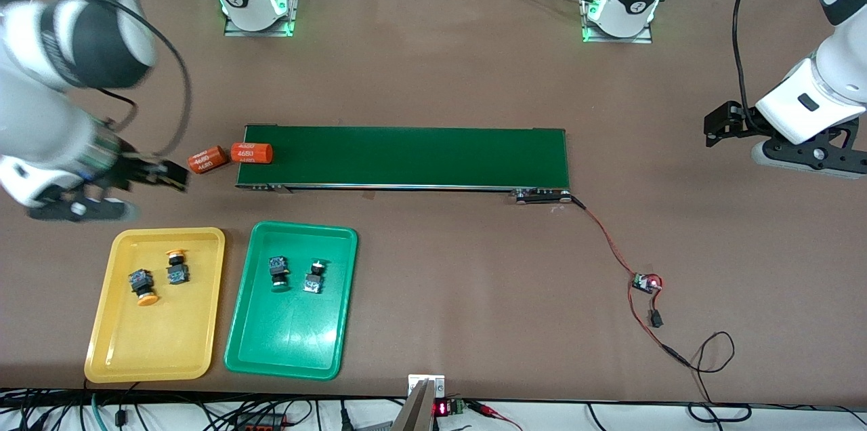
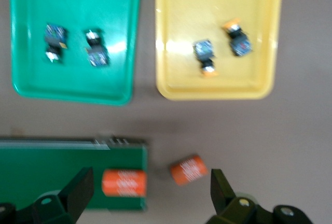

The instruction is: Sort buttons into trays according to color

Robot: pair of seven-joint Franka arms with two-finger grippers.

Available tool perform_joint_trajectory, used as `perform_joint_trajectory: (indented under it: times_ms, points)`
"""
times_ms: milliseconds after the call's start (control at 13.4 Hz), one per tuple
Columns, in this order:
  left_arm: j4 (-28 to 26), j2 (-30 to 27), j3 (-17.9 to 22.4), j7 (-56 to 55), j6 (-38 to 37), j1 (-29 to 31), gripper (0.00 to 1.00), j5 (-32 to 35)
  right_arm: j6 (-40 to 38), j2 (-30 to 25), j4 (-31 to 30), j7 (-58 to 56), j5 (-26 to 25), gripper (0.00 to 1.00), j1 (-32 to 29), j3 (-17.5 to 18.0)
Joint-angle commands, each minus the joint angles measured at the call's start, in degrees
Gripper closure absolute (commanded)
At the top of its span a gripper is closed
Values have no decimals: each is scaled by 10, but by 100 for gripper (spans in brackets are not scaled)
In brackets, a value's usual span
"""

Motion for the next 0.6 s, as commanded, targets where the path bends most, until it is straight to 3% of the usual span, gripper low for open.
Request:
perform_joint_trajectory:
  times_ms: [0,299,523]
  points:
    - [6,-1,0,-1,2,0,0,-2,-16,-70,-60,-44,10,0,-38,7]
    - [6,-1,1,-1,2,4,0,-3,-32,-120,-117,-21,11,0,-85,27]
    - [7,-7,5,8,-1,5,0,-3,-43,-124,-116,-10,10,0,-58,24]
